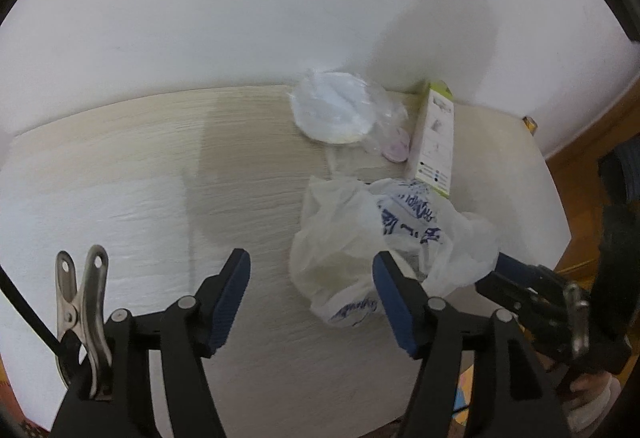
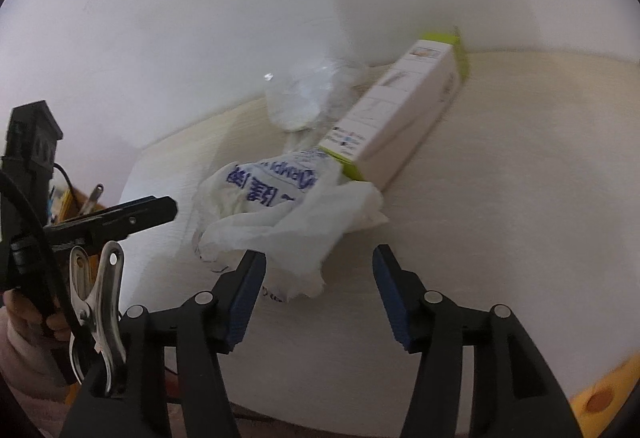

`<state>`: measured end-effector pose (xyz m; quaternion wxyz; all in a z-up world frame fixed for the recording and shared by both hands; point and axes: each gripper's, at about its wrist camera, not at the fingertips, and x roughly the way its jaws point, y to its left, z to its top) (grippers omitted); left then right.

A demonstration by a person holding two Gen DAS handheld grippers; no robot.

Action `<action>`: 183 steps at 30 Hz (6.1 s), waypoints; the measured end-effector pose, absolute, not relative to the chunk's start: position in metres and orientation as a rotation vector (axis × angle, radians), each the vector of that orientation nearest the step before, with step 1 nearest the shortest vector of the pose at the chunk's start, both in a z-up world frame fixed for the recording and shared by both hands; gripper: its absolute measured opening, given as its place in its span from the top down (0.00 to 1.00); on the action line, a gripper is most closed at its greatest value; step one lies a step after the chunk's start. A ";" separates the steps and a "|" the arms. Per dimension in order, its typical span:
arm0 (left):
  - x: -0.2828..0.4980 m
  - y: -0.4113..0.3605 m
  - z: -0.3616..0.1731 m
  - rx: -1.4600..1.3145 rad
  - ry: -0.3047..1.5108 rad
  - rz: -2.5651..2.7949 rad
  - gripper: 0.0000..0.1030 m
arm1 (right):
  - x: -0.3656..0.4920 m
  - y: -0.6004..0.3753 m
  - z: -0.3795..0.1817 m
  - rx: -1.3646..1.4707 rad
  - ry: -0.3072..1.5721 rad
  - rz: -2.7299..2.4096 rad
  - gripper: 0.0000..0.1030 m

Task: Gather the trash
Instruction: 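Close both tools on the white bag with blue print, then lift the blue-print bag with both tools and carry it over the bucket, then open both tools to drop the blue-print bag into the bucket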

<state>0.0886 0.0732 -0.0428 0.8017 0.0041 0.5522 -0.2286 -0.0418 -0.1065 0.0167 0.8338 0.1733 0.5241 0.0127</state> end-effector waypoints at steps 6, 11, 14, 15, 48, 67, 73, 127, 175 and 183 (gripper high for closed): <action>0.098 0.052 -0.058 0.065 1.207 -0.512 0.35 | -0.052 -0.122 0.019 0.512 1.075 -0.012 0.45; 0.101 0.038 -0.079 0.125 1.223 -0.507 0.35 | -0.037 -0.118 0.012 0.550 1.070 -0.014 0.45; 0.099 0.035 -0.088 0.145 1.231 -0.504 0.35 | -0.027 -0.110 -0.002 0.526 1.098 -0.012 0.45; 0.098 0.034 -0.090 0.151 1.233 -0.503 0.35 | -0.025 -0.109 -0.006 0.520 1.107 -0.013 0.45; 0.089 0.029 -0.112 0.147 1.281 -0.456 0.18 | -0.005 -0.106 -0.060 0.436 1.129 -0.023 0.45; 0.064 0.055 -0.090 0.077 1.234 -0.515 0.69 | -0.002 -0.066 -0.043 0.386 1.177 0.053 0.89; 0.055 0.080 -0.079 0.047 1.223 -0.489 0.71 | 0.007 -0.044 -0.035 0.367 1.175 0.113 0.89; 0.023 0.521 -0.027 -0.356 1.054 0.187 0.71 | 0.125 0.401 -0.023 -0.101 1.167 0.875 0.89; 0.084 0.689 -0.188 -0.552 1.203 0.293 0.40 | 0.221 0.581 -0.212 -0.281 1.461 0.755 0.75; 0.089 0.693 -0.194 -0.543 1.210 0.301 0.39 | 0.230 0.575 -0.212 -0.233 1.458 0.732 0.68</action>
